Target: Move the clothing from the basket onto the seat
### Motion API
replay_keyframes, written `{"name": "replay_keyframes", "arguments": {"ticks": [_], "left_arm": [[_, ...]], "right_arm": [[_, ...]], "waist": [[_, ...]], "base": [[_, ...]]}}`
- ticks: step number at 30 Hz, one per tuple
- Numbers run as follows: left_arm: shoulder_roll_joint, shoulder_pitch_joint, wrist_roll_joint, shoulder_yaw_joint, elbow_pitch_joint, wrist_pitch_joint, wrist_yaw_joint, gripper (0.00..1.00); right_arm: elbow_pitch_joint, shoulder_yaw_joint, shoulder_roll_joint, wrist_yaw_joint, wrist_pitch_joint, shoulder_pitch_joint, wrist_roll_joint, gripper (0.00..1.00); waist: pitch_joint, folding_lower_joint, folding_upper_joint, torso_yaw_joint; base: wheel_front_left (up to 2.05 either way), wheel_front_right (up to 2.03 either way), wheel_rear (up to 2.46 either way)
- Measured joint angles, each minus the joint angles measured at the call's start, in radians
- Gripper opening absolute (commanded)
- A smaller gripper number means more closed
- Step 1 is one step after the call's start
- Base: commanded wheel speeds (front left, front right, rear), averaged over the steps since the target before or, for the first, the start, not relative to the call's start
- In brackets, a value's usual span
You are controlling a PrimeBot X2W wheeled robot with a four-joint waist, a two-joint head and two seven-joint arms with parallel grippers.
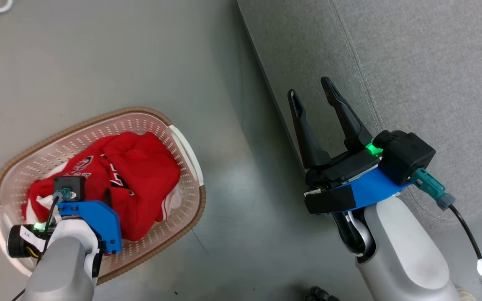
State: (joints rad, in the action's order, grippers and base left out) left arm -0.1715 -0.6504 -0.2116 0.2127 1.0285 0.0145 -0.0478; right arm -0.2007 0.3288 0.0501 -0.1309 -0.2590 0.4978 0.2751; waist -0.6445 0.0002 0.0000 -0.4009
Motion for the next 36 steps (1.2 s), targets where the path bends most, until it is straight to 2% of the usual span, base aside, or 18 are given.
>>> {"name": "replay_keyframes", "arguments": {"ticks": [6,10,22,23,24,25,26,36], "left_arm": [[-0.017,-0.011,-0.015,-0.010,0.061,-0.014,-0.022,1.00],[-0.037,-0.031,-0.025,-0.015,0.080,-0.008,-0.022,1.00],[-0.042,-0.090,-0.034,-0.002,0.142,-0.040,-0.020,1.00],[-0.042,-0.090,-0.034,0.000,0.150,-0.047,-0.020,0.76],[-0.043,-0.091,-0.035,0.002,0.157,-0.054,-0.019,0.39],[-0.043,-0.091,-0.035,0.005,0.161,-0.057,-0.018,0.17],[-0.044,-0.092,-0.036,0.006,0.163,-0.057,-0.018,0.00],[-0.047,-0.111,-0.046,0.018,0.177,-0.044,-0.006,0.00]], "right_arm": [[-0.007,0.011,0.000,0.000,-0.002,0.007,0.020,1.00],[0.016,0.016,0.000,0.000,-0.004,0.018,0.046,1.00],[0.044,0.014,0.000,0.000,-0.005,0.027,0.067,1.00],[0.045,0.014,0.000,0.000,-0.005,0.028,0.069,1.00],[0.046,0.014,0.000,0.000,-0.005,0.029,0.070,1.00],[0.047,0.014,0.000,0.000,-0.005,0.029,0.071,1.00],[0.048,0.015,0.000,0.000,-0.005,0.030,0.072,1.00],[0.048,0.017,0.000,0.000,-0.005,0.040,0.074,1.00]], "waist": [[-0.039,-0.0001,0.0000,-0.023],[-0.061,-0.0002,0.0000,-0.036],[-0.141,-0.0002,0.0000,-0.059],[-0.144,-0.0002,0.0000,-0.061],[-0.146,-0.0002,0.0000,-0.062],[-0.148,-0.0002,0.0000,-0.063],[-0.149,-0.0002,0.0000,-0.063],[-0.143,-0.0002,0.0000,-0.059]], "base": [[0.00,0.00,0.00],[0.00,0.00,0.00],[0.00,0.00,0.00],[0.00,0.00,0.00],[0.00,0.00,0.00],[0.00,0.00,0.00],[0.00,0.00,0.00],[0.00,0.00,0.00]]}}
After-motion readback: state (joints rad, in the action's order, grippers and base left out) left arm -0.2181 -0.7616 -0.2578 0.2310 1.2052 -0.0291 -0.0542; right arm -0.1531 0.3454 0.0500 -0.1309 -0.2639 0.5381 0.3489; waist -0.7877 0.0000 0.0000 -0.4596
